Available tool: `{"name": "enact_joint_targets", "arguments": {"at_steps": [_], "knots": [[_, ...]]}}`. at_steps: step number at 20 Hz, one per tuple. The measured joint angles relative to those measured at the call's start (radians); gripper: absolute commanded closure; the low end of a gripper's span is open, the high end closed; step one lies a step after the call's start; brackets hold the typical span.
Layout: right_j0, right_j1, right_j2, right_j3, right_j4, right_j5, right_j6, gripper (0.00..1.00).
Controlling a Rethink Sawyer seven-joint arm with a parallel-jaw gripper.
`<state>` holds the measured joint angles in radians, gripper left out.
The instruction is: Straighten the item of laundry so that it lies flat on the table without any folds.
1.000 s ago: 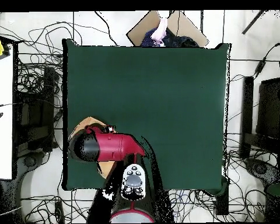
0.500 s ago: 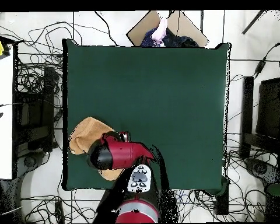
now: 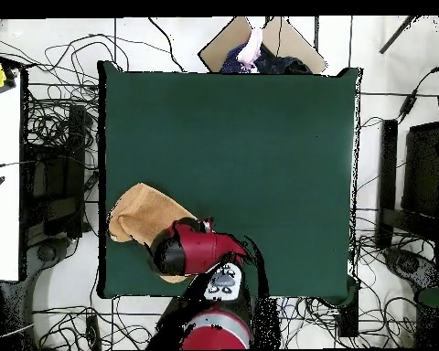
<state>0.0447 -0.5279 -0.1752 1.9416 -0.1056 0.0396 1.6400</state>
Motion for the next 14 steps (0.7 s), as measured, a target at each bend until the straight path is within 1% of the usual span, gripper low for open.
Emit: {"name": "enact_joint_targets", "arguments": {"at_steps": [4, 5, 7, 9, 12, 14], "knots": [[-0.019, 0.078, 0.012, -0.001, -0.004, -0.095, 0.0, 0.0], [-0.042, 0.113, 0.026, -0.001, -0.01, -0.126, 0.0, 0.0], [-0.074, 0.135, 0.047, 0.0, -0.019, -0.154, 0.0, 0.0], [-0.113, 0.122, 0.075, 0.013, -0.037, -0.154, 0.0, 0.0], [-0.153, 0.115, 0.107, 0.014, -0.039, -0.126, 0.0, 0.0], [-0.162, 0.113, 0.114, 0.014, -0.039, -0.113, 0.0, 0.0]]}}
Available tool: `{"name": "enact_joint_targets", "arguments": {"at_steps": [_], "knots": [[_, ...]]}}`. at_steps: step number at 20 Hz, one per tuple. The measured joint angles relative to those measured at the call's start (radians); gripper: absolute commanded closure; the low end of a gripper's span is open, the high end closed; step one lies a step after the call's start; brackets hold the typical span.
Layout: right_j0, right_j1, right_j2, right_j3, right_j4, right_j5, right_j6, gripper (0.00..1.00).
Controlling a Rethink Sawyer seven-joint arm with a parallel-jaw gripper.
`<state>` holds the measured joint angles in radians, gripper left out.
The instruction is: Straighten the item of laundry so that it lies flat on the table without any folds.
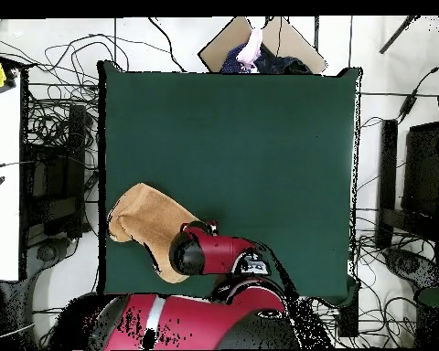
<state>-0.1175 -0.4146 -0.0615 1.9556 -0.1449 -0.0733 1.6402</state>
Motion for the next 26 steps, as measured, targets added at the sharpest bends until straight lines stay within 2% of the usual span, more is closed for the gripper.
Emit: {"name": "enact_joint_targets", "arguments": {"at_steps": [16, 26], "knots": [[-0.011, -0.008, 0.016, -0.007, 0.009, 0.054, 0.0, 0.0], [0.039, -0.027, 0.016, 0.057, 0.009, 0.054, 0.0, 0.0]]}}
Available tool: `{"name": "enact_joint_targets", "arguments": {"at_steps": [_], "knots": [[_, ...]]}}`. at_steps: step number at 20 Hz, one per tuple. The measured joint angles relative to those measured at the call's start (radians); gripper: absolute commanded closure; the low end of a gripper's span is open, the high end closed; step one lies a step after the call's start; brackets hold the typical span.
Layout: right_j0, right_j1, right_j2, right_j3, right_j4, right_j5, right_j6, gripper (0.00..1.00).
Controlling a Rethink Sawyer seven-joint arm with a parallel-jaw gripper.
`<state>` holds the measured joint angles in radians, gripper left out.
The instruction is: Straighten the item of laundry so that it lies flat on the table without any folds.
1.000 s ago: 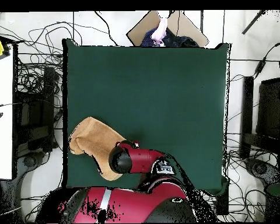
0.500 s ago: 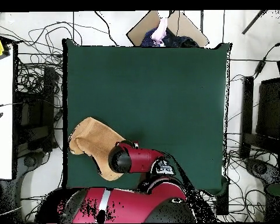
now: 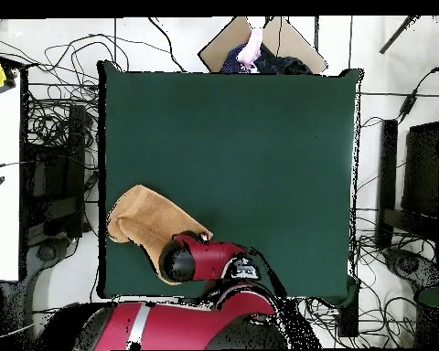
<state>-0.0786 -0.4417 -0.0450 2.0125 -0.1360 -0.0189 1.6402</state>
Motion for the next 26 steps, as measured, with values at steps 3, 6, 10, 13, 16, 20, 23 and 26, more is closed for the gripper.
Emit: {"name": "enact_joint_targets", "arguments": {"at_steps": [3, 6, 10, 13, 16, 20, 23, 26], "knots": [[0.02, -0.008, 0.0, 0.022, 0.0, 0.0, 0.0, 0.0], [0.036, 0.002, 0.0, 0.031, 0.0, -0.01, 0.0, 0.0], [0.04, 0.026, -0.003, 0.034, -0.002, -0.065, 0.0, 0.0], [0.04, 0.03, -0.007, 0.056, -0.001, -0.127, 0.0, 0.0], [0.04, 0.033, -0.009, 0.068, -0.001, -0.162, 0.0, 0.0], [0.042, 0.043, -0.015, 0.09, -0.002, -0.238, 0.0, 1.0], [0.046, 0.044, -0.017, 0.094, -0.001, -0.252, 0.0, 1.0], [0.067, 0.044, -0.03, 0.094, 0.012, -0.254, 0.0, 1.0]]}}
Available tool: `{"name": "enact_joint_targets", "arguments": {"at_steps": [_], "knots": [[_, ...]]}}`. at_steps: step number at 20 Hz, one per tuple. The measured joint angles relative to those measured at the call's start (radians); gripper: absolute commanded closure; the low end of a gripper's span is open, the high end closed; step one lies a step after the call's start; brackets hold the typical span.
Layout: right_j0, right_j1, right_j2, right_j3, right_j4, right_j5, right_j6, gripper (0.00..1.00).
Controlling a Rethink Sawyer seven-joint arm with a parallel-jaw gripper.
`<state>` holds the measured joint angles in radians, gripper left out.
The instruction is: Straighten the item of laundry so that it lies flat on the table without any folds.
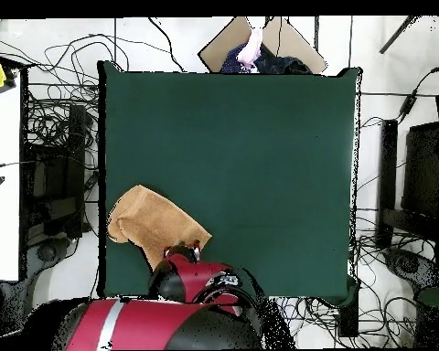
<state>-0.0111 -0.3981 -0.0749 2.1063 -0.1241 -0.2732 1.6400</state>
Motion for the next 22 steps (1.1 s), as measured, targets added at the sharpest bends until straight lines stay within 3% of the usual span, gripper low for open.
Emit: {"name": "enact_joint_targets", "arguments": {"at_steps": [8, 16, 22], "knots": [[0.017, -0.006, -0.003, -0.005, 0.027, 0.023, 0.0, 1.0], [0.015, -0.016, -0.001, -0.044, 0.034, 0.135, 0.0, 1.0], [-0.042, -0.024, 0.018, -0.08, -0.005, 0.218, 0.0, 1.0]]}}
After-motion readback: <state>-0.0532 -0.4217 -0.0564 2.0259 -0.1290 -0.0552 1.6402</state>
